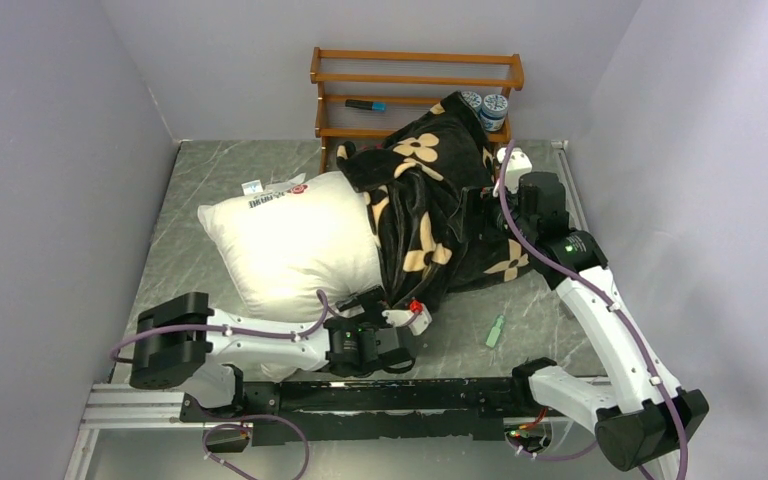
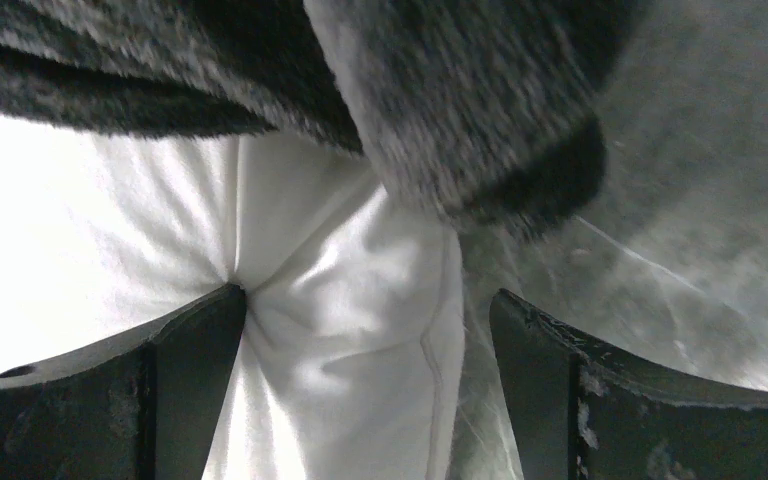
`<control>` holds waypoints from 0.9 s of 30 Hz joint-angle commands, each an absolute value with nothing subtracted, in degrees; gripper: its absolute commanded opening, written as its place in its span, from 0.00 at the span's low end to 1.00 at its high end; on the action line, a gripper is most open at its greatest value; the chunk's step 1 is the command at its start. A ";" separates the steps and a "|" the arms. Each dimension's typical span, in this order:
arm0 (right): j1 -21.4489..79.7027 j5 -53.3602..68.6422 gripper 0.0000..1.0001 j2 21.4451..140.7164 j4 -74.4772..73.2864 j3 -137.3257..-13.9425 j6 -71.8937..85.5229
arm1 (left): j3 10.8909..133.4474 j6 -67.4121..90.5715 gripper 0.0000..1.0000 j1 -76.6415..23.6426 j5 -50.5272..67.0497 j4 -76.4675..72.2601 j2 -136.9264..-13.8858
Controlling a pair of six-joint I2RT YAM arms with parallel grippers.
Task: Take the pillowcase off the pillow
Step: Remove the pillow from the pillowcase.
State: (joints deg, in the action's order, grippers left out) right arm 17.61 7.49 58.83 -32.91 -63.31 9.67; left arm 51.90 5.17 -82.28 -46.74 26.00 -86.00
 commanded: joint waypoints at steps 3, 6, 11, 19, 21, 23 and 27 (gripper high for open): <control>17.67 10.01 0.95 56.27 -30.85 -62.48 10.91 | 53.12 12.96 0.95 -75.31 -52.10 29.72 -89.56; 17.63 10.58 0.94 55.38 -30.66 -61.82 11.40 | 51.63 13.27 0.87 -72.65 -51.09 27.61 -88.70; 17.64 12.75 0.95 53.88 -30.24 -60.64 12.59 | 50.76 12.65 0.40 -70.40 -49.71 25.48 -86.24; 18.01 15.17 0.94 50.26 -29.64 -56.85 14.07 | 51.06 11.43 0.05 -67.62 -39.23 21.34 -75.86; 18.46 16.28 0.94 49.35 -29.41 -55.69 14.72 | 51.63 11.50 0.05 -66.31 -35.75 20.68 -73.68; 19.39 16.92 0.94 48.31 -29.05 -54.35 15.82 | 52.96 11.96 0.05 -64.90 -33.19 21.20 -72.66; 22.01 15.53 0.94 46.96 -29.33 -52.59 17.99 | 56.52 12.14 0.05 -62.92 -28.86 22.89 -72.61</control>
